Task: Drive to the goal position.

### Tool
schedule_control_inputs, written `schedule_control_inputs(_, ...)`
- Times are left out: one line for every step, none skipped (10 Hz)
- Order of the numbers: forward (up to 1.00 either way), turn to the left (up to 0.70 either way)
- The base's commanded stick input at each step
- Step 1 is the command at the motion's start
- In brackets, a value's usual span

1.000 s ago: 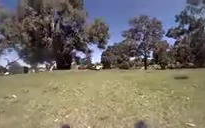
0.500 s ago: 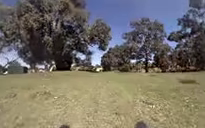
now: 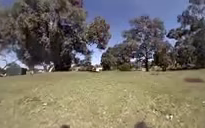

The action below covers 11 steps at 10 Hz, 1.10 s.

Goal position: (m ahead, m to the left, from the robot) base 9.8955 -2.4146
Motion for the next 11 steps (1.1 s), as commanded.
schedule_control_inputs(1.0, 0.0)
schedule_control_inputs(1.0, 0.0)
schedule_control_inputs(1.0, 0.0)
schedule_control_inputs(1.0, 0.0)
schedule_control_inputs(1.0, 0.0)
schedule_control_inputs(1.0, 0.0)
schedule_control_inputs(1.0, 0.0)
schedule_control_inputs(1.0, 0.0)
schedule_control_inputs(1.0, 0.0)
schedule_control_inputs(1.0, 0.0)
schedule_control_inputs(1.0, 0.0)
